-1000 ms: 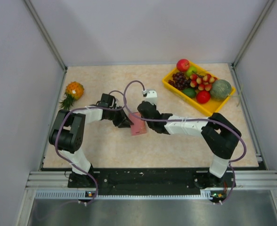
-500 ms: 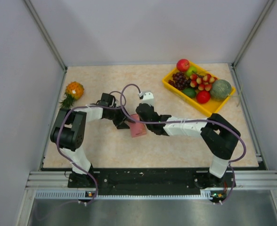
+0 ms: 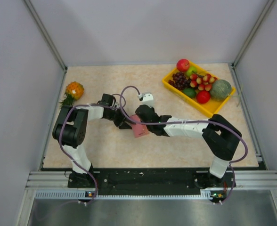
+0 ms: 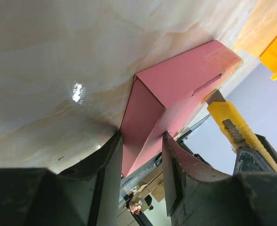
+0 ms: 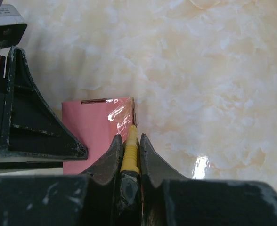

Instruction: Unpack the express box

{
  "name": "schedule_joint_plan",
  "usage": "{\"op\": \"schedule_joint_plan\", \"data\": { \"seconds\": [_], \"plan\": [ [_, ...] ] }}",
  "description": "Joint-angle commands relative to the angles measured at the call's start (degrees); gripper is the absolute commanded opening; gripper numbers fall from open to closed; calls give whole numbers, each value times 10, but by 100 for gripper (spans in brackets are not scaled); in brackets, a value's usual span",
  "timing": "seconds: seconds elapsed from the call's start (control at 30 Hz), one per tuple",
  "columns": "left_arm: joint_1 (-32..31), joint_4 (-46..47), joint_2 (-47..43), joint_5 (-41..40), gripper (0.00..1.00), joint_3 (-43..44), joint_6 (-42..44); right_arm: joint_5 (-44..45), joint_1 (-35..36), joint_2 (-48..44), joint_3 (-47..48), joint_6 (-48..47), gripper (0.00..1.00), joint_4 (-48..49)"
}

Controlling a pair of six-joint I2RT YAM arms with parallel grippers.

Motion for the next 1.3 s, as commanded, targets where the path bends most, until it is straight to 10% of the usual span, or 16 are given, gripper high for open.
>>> {"op": "schedule_joint_plan", "data": {
  "seconds": [0.0, 1.27],
  "plan": [
    [-4, 12, 25, -72, 28, -12, -18, -35, 32, -49, -2, 19, 0, -41],
    [0, 58, 18, -63, 24, -37, -60, -111, 37, -121, -39, 79, 0, -197]
  ]
}}
